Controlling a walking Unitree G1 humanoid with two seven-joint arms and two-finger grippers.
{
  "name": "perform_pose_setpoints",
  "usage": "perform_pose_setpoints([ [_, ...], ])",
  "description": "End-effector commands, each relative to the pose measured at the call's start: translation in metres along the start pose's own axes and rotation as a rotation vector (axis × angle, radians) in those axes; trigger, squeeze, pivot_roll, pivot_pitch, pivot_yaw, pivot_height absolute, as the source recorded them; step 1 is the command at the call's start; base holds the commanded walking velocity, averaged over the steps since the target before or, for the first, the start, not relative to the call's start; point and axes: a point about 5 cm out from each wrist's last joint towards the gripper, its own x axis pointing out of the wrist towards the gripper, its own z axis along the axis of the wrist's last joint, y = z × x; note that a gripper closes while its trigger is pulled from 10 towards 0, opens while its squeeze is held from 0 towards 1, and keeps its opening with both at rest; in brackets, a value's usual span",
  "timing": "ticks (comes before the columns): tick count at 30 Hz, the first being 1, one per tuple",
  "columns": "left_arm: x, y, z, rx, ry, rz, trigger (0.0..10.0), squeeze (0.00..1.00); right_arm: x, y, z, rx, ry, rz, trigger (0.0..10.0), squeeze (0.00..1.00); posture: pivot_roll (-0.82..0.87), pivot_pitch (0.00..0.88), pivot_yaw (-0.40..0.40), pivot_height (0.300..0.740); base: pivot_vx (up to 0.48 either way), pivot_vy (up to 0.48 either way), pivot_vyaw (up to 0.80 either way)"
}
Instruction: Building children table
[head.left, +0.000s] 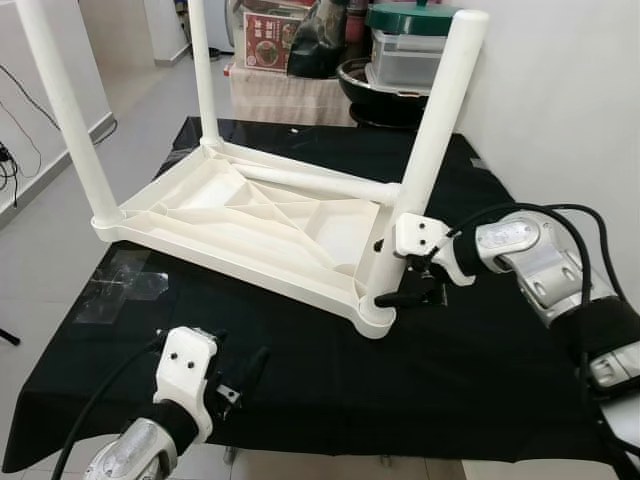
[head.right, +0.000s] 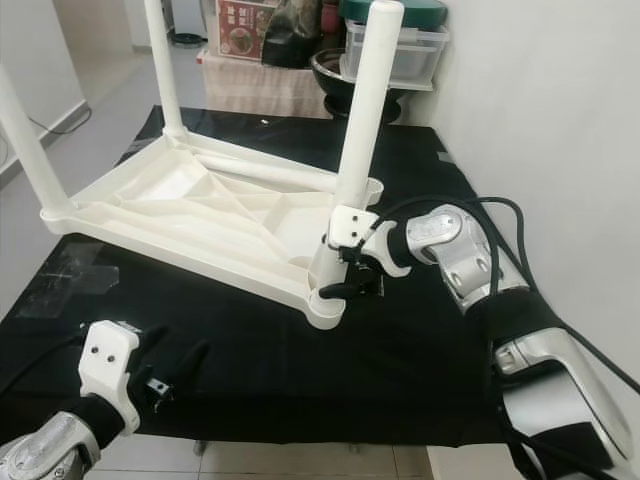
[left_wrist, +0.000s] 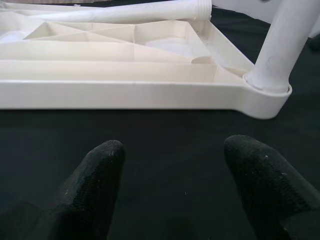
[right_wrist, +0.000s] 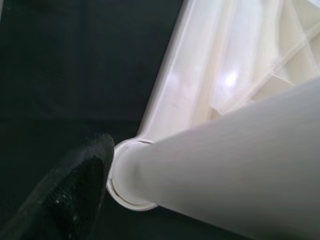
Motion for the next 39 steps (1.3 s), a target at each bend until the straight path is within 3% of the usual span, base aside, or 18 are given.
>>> perform_pose_setpoints([
  [1,0.001,-0.002,0.003,0.019,0.003,-0.019,10.0,0.0,0.014,0.012,0.004,-0.01,-0.062,0.085,10.0,0.0,0.05,0.086,-0.098,0.74,0.0,0.0,0.0],
  [4,0.001,-0.002,0.004,0.021,0.001,-0.021,10.0,0.0,0.018,0.017,0.005,-0.006,-0.086,0.109,10.0,0.0,0.05,0.084,-0.096,0.74,0.0,0.0,0.0],
  [5,0.003,-0.001,0.005,0.024,-0.002,-0.024,10.0,0.0,0.027,0.028,0.008,0.007,-0.134,0.148,10.0,0.0,0.04,0.08,-0.093,0.74,0.0,0.0,0.0],
  [6,0.003,-0.001,0.005,0.024,-0.002,-0.024,10.0,0.0,0.027,0.028,0.008,0.007,-0.134,0.148,10.0,0.0,0.04,0.08,-0.093,0.74,0.0,0.0,0.0],
  [10,0.004,0.001,0.006,0.029,-0.01,-0.025,10.0,0.0,0.042,0.056,0.03,0.016,-0.256,0.202,10.0,0.0,0.04,0.077,-0.084,0.74,0.0,0.0,0.0],
  [11,0.004,0.001,0.006,0.029,-0.01,-0.025,10.0,0.0,0.042,0.056,0.03,0.016,-0.256,0.202,10.0,0.0,0.04,0.077,-0.084,0.74,0.0,0.0,0.0],
  [12,0.005,0.001,0.007,0.03,-0.013,-0.028,10.0,0.0,0.047,0.068,0.045,0.018,-0.325,0.236,10.0,0.0,0.03,0.072,-0.083,0.74,0.0,0.0,0.0],
  [15,0.005,0.001,0.007,0.03,-0.014,-0.029,10.0,0.0,0.048,0.073,0.051,0.02,-0.353,0.253,10.0,0.0,0.03,0.072,-0.082,0.74,0.0,0.0,0.0],
  [17,0.006,0.001,0.007,0.03,-0.016,-0.031,10.0,0.0,0.047,0.087,0.065,0.033,-0.426,0.317,10.0,0.0,0.03,0.071,-0.08,0.74,0.0,0.0,0.0],
  [22,0.007,0.0,0.007,0.03,-0.016,-0.033,10.0,0.0,0.044,0.093,0.068,0.043,-0.448,0.353,10.0,0.0,0.02,0.071,-0.081,0.74,0.0,0.0,0.0],
  [26,0.008,-0.002,0.007,0.023,-0.018,-0.038,10.0,0.0,0.033,0.073,0.044,0.076,-0.351,0.224,10.0,0.0,0.02,0.074,-0.089,0.74,0.0,0.0,0.0],
  [27,0.008,-0.003,0.007,0.02,-0.018,-0.04,10.0,0.0,0.022,0.066,0.032,0.096,-0.315,0.196,10.0,0.0,0.02,0.079,-0.091,0.74,0.0,0.0,0.0],
  [29,0.008,-0.004,0.006,0.019,-0.017,-0.041,10.0,0.0,0.016,0.063,0.027,0.108,-0.3,0.187,10.0,0.0,0.02,0.079,-0.091,0.74,0.0,0.0,0.0],
  [34,0.004,-0.005,0.005,0.015,-0.006,-0.051,10.0,0.0,-0.025,0.063,-0.003,0.15,-0.142,0.259,10.0,0.0,0.02,0.095,-0.086,0.74,0.0,0.0,0.0],
  [36,0.004,-0.006,0.005,0.014,-0.005,-0.052,10.0,0.0,-0.03,0.064,-0.008,0.149,-0.107,0.274,10.0,0.0,0.02,0.096,-0.086,0.74,0.0,0.0,0.0],
  [39,0.003,-0.009,0.005,0.008,-0.003,-0.072,10.0,0.0,-0.044,0.056,-0.026,0.11,0.062,0.27,10.0,0.0,0.02,0.106,-0.086,0.74,0.0,0.0,0.0],
])
